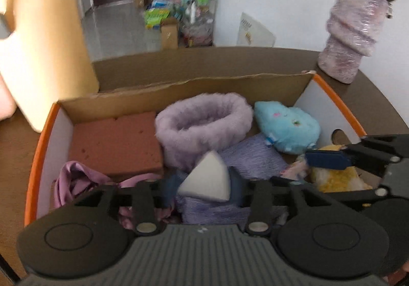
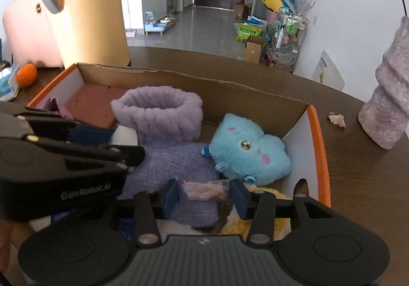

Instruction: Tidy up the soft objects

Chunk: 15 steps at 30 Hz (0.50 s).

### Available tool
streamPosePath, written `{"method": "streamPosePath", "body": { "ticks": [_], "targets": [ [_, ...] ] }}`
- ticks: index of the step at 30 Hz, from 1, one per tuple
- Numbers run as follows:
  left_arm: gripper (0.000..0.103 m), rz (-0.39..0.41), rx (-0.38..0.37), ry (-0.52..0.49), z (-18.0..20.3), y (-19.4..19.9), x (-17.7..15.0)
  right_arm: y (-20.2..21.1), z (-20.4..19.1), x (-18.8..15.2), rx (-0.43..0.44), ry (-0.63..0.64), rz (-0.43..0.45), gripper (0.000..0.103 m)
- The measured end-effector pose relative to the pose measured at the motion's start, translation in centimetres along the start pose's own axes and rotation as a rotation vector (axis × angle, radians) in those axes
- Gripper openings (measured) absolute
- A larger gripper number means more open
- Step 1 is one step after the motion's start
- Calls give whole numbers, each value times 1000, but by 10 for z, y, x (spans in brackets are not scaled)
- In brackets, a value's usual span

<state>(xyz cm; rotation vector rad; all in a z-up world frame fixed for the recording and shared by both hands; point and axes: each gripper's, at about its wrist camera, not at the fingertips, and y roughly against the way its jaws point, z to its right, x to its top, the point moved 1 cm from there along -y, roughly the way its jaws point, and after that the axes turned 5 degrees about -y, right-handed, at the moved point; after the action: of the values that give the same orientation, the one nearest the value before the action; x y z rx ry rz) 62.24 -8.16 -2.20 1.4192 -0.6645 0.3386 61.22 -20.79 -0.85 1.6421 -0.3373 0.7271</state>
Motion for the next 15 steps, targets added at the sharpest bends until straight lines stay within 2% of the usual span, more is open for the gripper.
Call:
{"method": "streamPosePath", "body": {
  "ticks": [2, 4, 7, 10, 14, 15],
  "targets": [
    [61, 2, -40, 22, -8, 9, 0, 5, -2, 1, -2, 21, 0, 54],
    [65, 20, -32, 29, -11, 24, 0, 13, 3, 4, 2, 21, 17, 59],
    [66, 57, -18, 12, -10, 59, 3, 43, 4, 6, -5, 25, 58, 60],
    [72, 124, -7, -4, -9, 106, 3, 80, 7, 12, -18, 19, 106, 62],
    [80, 229, 22, -17, -11, 169, -10, 141, 12, 10, -19, 3, 189, 77],
    [81, 254, 35, -17, -10, 181, -15, 155, 13, 8, -23, -1, 213, 77]
  ]
}}
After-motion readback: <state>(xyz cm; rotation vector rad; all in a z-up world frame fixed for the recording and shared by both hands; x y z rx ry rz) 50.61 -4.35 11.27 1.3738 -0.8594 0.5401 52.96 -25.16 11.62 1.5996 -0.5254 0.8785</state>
